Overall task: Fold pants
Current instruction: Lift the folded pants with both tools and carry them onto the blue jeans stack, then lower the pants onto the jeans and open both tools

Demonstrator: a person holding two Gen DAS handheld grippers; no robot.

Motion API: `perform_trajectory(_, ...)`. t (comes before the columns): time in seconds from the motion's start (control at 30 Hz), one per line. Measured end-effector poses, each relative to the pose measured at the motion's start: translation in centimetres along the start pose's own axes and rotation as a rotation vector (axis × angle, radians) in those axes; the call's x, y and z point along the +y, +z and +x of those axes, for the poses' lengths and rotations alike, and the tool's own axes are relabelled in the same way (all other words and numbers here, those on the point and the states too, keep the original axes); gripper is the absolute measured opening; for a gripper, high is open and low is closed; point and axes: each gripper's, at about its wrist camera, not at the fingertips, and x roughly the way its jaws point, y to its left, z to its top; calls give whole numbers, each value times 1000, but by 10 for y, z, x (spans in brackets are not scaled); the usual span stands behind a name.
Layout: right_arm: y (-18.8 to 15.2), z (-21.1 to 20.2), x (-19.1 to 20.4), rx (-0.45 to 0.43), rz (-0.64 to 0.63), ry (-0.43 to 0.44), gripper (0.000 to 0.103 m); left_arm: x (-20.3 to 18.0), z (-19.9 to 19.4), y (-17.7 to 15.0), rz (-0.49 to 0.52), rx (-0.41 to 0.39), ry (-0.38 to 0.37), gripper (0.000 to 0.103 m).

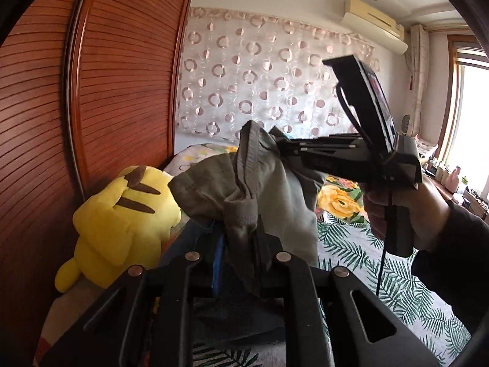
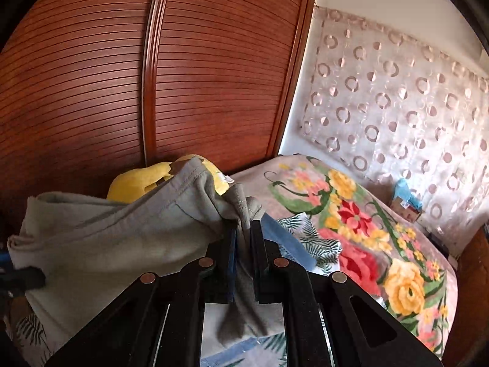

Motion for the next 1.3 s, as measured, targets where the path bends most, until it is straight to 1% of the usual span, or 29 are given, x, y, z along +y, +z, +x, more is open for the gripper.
perform_trajectory(0.17, 1, 1, 2, 5, 8, 17, 8, 1, -2, -2, -3, 20, 6, 19)
perform_trajectory(0.23, 2, 1, 5, 7, 10, 18, 8, 0, -4, -4, 3, 24, 10, 27)
perform_trajectory(0.3, 1, 1, 4, 16, 22, 12, 13, 1, -4, -5, 9, 25, 14, 39)
perform_trajectory(0.37, 0, 0, 2, 15, 36, 8, 15, -1, -7, -7, 10, 24, 12, 47)
perform_trajectory(0.4, -1, -1, 0, 17, 42, 7, 17, 0, -7, -8, 12, 27, 9, 47)
perform_trajectory(0.5, -6, -4, -6, 18, 66, -2, 30, -3, -3, -8, 42, 53, 11, 49)
perform_trajectory(0.6, -15, -5, -13, 35, 106, 1, 31, -7, 1, -13, 60, 80, 9, 49)
perform_trajectory(0.77, -29, 6, -23, 88, 147, -50, 31, -11, 8, -23, 80, 122, 11, 49)
perform_trajectory(0.87, -30, 4, -25, 93, 187, -51, 31, -11, 8, -25, 92, 135, 10, 50)
perform_trajectory(0.93, -31, -4, -23, 77, 208, -45, 31, -13, 6, -24, 102, 135, 6, 56)
perform_trajectory(0.97, -32, -10, -22, 70, 214, -45, 31, -14, 5, -24, 108, 133, 3, 67)
perform_trajectory(1.0, -34, -15, -20, 64, 218, -44, 31, -16, 3, -24, 113, 131, -6, 81)
perform_trajectory(1.1, -43, -34, -14, 48, 237, -42, 31, -25, -6, -22, 131, 123, -39, 85)
perform_trajectory(1.3, -71, -80, -3, 15, 284, -48, 31, -42, -25, -22, 164, 99, -55, 89)
